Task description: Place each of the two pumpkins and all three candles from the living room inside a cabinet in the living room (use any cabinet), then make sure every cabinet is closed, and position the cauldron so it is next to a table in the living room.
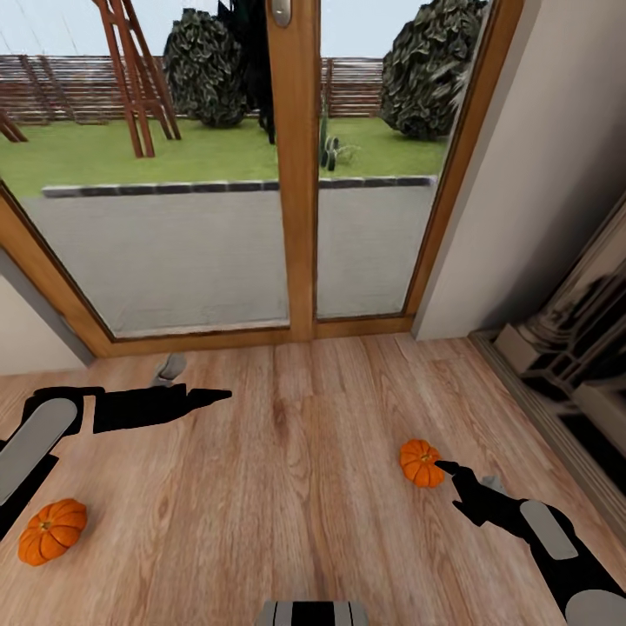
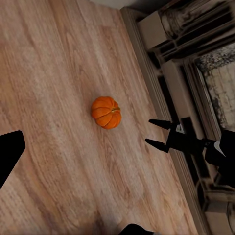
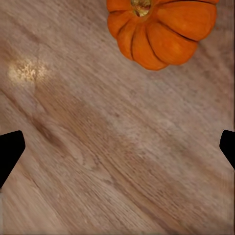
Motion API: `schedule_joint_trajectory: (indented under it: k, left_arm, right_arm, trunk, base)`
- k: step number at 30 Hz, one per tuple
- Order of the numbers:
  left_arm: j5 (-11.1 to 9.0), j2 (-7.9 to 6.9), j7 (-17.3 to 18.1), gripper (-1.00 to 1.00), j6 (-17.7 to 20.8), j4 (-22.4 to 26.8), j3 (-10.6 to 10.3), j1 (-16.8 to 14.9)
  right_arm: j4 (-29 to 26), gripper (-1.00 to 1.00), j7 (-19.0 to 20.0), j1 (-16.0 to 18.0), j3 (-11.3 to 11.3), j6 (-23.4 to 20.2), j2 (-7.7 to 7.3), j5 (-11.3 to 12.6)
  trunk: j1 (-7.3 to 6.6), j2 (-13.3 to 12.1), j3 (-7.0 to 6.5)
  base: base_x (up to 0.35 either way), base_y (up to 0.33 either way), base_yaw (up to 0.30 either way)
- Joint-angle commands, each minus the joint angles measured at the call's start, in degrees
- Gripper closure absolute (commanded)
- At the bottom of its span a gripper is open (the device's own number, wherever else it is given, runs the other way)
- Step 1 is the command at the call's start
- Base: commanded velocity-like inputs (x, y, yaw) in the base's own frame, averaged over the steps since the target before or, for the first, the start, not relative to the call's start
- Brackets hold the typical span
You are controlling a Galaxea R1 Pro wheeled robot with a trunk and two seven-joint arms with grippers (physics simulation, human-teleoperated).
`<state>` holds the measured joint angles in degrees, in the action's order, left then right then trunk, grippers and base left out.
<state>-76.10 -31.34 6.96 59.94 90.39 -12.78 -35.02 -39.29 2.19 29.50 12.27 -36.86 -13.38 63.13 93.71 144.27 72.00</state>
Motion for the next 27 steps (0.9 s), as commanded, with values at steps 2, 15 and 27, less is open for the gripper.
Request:
schedule_joint_trajectory:
  k: [2, 15, 27]
  left_arm:
    - [0.51, -0.04, 0.59, -1.0, 0.06, 0.02, -0.05, -0.05]
    - [0.51, 0.02, 0.65, -1.0, 0.06, 0.18, -0.07, -0.05]
    - [0.51, 0.09, 1.45, -1.0, 0.06, 0.23, -0.12, -0.05]
  right_arm:
    - [0.01, -1.0, 0.29, 0.03, 0.21, -0.37, 0.02, -0.21]
    - [0.1, -1.0, 2.61, -0.03, 1.96, -0.48, -0.83, 0.49]
    - [0.36, -1.0, 6.44, -0.06, 5.39, -0.67, -1.79, 1.32]
  trunk:
    - [0.04, 0.05, 0.49]
    - [0.37, 0.22, 3.37]
    - [0.68, 0.38, 6.03]
  base:
    - [0.0, 0.0, 0.0]
    - [0.0, 0.0, 0.0]
    - [0.0, 0.0, 0.0]
